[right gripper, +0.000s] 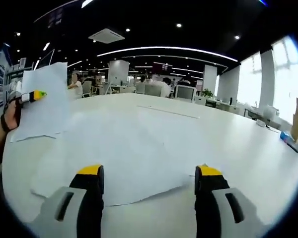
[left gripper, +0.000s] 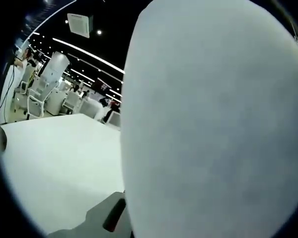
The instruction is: Organize the stack of printing papers by aligning and flattening the scattered papers on the table
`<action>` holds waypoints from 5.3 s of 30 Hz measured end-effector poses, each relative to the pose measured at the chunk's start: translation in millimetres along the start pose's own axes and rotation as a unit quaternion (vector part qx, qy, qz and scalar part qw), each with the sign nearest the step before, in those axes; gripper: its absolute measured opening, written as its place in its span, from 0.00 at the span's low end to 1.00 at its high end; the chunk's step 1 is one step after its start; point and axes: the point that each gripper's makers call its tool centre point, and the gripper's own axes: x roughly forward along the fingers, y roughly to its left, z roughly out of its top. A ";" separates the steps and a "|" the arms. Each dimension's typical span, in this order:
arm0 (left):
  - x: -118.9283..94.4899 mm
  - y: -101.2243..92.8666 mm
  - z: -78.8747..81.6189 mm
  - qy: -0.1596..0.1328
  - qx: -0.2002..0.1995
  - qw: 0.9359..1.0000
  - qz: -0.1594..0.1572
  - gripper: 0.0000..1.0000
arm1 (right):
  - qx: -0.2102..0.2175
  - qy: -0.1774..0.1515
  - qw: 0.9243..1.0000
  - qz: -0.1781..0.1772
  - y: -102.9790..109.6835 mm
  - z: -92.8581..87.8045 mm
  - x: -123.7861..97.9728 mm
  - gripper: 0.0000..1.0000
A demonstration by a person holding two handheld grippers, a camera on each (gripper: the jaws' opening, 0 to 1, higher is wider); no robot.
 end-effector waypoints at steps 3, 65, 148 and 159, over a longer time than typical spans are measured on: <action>-0.1 0.1 0.2 -0.001 0.000 1.000 0.000 0.06 | 0.005 0.005 1.000 0.008 0.0 -1.0 3.4 0.67; -0.2 -1.4 -0.8 0.000 0.003 1.000 -0.004 0.07 | 0.008 0.003 0.999 0.050 10.5 -2.3 4.7 0.09; -0.1 -2.3 -2.1 0.003 0.007 1.000 -0.002 0.07 | 0.023 -0.030 0.998 0.045 -1.3 11.5 -6.1 0.00; 0.6 -2.6 -4.5 0.009 0.014 1.000 0.000 0.07 | 0.045 -0.051 0.996 0.053 -3.0 19.9 -10.4 0.00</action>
